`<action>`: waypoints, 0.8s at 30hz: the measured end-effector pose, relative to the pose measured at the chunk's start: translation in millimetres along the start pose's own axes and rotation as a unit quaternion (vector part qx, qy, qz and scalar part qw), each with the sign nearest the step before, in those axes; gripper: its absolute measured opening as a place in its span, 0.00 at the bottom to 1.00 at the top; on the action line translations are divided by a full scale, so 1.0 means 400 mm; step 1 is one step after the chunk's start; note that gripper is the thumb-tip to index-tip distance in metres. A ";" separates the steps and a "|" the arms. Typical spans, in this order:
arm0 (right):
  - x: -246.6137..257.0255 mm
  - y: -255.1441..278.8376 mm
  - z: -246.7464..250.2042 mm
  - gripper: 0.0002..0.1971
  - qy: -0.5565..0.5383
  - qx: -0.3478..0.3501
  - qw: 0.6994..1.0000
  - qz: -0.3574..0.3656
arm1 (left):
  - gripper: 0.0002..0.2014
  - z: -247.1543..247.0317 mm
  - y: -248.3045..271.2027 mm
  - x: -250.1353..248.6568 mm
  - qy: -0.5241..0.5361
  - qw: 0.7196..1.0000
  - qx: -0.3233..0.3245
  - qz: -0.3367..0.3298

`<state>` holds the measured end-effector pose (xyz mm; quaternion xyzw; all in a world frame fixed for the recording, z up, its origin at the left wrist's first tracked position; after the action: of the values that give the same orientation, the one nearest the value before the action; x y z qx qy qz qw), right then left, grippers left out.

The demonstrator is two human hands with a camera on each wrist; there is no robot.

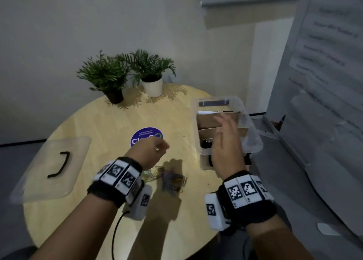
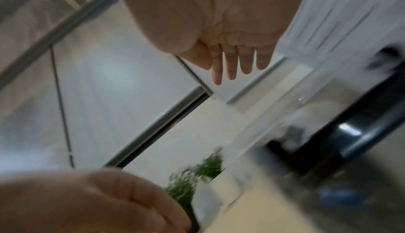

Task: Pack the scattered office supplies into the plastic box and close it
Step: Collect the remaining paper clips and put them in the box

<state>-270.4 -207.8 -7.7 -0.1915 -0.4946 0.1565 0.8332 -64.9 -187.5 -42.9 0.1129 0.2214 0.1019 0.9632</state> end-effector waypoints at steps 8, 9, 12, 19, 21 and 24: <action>-0.065 0.048 -0.474 0.27 0.176 0.346 0.905 -0.172 | 0.20 -0.097 0.060 0.298 -0.067 0.991 0.045 0.106; -0.100 0.041 -0.499 0.29 0.221 0.358 0.887 -0.193 | 0.20 -0.108 0.067 0.307 -0.068 0.992 0.050 0.092; -0.167 0.013 -0.520 0.32 0.309 0.364 0.852 -0.214 | 0.23 -0.138 0.072 0.338 -0.018 0.995 0.063 0.076; -0.159 0.110 -0.507 0.38 0.268 0.348 0.862 -0.255 | 0.30 -0.212 0.069 0.348 0.010 0.989 0.112 0.094; -0.115 0.167 -0.513 0.33 0.231 0.396 0.868 -0.189 | 0.30 -0.220 0.073 0.337 0.008 0.989 0.112 0.096; -0.077 0.193 -0.490 0.25 0.159 0.396 0.895 -0.131 | 0.32 -0.212 0.075 0.336 0.034 0.990 0.107 0.085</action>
<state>-117.0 -186.1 -153.5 0.1985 -0.2736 0.1963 0.9204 11.1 -111.2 -163.5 0.2305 0.2537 0.1632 0.9251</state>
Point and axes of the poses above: each hand's wrist, its own y-axis away from the middle knuckle, its own z-axis out of the back of the hand, x = y × z, the point moved 7 cm from there along -y, towards the middle knuckle, and after that the axes turned 6 degrees about z, right-handed, at the moved point
